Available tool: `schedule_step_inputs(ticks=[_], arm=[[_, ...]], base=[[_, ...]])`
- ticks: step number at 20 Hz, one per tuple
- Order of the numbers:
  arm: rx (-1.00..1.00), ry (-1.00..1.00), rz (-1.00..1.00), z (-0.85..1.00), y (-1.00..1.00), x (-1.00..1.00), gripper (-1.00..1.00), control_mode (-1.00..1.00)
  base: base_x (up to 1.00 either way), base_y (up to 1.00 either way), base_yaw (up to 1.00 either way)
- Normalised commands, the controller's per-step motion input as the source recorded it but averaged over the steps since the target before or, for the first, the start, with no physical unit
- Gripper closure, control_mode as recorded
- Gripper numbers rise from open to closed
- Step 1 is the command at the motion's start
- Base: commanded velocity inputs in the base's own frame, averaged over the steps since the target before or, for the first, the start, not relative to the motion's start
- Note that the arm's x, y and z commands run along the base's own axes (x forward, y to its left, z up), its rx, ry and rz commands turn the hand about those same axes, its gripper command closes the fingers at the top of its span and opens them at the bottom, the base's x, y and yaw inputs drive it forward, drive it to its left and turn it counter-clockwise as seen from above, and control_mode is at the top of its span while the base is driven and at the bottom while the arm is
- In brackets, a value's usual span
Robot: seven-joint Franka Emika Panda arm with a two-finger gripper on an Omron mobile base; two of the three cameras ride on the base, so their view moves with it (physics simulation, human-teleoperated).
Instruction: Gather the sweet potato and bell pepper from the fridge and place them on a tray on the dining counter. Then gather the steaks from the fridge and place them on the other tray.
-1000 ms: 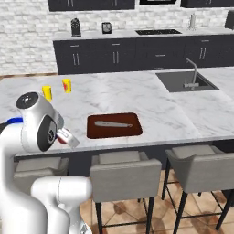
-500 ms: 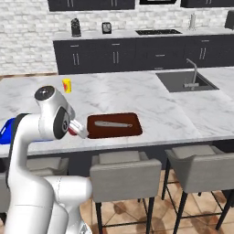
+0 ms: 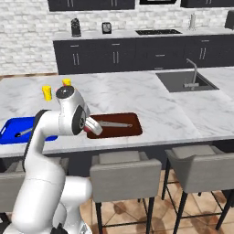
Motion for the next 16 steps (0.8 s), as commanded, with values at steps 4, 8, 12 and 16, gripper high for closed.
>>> schedule_step_inputs(ticks=[4, 8, 12, 16], arm=[[0.00, 0.00, 0.00, -0.14, -0.14, 0.48, 1.00, -1.00], [0.00, 0.04, 0.00, -0.17, -0.04, 0.58, 1.00, -1.00], [0.00, 0.05, -0.01, -0.17, -0.02, 0.65, 1.00, -1.00], [0.00, 0.06, -0.01, -0.14, 0.00, 0.66, 1.00, -1.00]], base=[[0.00, 0.00, 0.00], [0.00, 0.00, 0.00], [0.00, 0.00, 0.00], [0.00, 0.00, 0.00]])
